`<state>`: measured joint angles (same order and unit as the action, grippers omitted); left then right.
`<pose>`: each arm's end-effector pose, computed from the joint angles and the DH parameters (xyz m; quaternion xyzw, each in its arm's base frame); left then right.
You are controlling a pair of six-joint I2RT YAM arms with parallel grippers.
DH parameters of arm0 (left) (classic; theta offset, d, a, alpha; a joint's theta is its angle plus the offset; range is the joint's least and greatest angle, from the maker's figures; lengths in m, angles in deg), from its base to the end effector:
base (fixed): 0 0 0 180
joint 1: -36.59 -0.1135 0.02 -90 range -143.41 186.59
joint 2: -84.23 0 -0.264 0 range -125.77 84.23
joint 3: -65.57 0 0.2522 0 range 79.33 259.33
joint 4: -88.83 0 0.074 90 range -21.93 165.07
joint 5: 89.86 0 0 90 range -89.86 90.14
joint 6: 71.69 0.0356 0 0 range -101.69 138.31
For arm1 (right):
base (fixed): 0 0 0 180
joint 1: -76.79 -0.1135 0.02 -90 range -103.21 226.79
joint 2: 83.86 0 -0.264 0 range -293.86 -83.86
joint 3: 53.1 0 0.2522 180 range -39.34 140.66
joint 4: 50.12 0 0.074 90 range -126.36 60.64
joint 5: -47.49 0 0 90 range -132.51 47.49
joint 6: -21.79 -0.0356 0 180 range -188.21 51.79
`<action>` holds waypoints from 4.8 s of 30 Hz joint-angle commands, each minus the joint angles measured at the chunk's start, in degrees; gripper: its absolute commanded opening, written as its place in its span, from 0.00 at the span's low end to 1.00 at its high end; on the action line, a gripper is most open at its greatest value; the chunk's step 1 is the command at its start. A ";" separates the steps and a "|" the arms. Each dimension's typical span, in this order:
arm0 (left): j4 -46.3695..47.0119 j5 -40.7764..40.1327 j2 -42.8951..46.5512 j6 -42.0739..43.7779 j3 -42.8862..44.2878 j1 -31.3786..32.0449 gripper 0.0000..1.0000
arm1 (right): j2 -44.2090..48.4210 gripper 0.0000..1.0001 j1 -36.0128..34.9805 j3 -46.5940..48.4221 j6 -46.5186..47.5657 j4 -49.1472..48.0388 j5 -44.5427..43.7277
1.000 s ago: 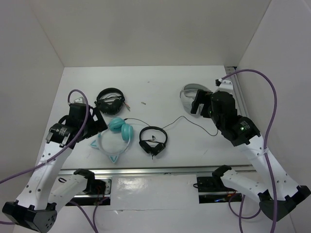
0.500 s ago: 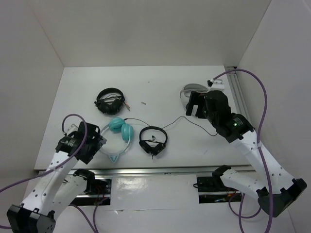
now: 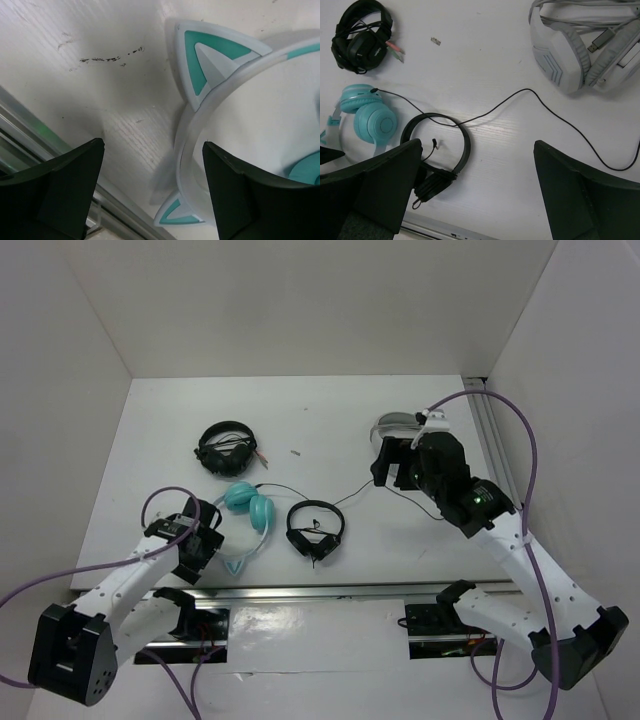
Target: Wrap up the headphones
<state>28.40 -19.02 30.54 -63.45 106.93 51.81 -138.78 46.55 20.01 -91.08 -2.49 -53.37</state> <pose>0.1400 -0.0260 0.1696 -0.5557 0.8014 -0.0016 0.2212 0.1785 0.0963 0.3547 -0.0076 0.8610 0.1513 0.4855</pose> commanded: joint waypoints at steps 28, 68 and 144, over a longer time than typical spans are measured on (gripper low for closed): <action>-3.25 -1.76 5.00 4.49 5.71 3.94 0.00 | 3.32 1.00 -0.87 -2.93 -0.51 -8.29 6.89; -5.09 20.58 -12.40 43.97 63.37 4.46 0.00 | 1.84 0.39 -3.34 -33.60 11.62 -66.47 22.28; 12.13 38.93 -3.09 78.33 51.24 36.72 0.00 | -3.43 0.25 -14.60 -6.00 30.09 -31.22 24.54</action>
<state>32.03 7.50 24.31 15.48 155.89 86.96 -140.09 28.15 15.18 -59.85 -23.96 -37.59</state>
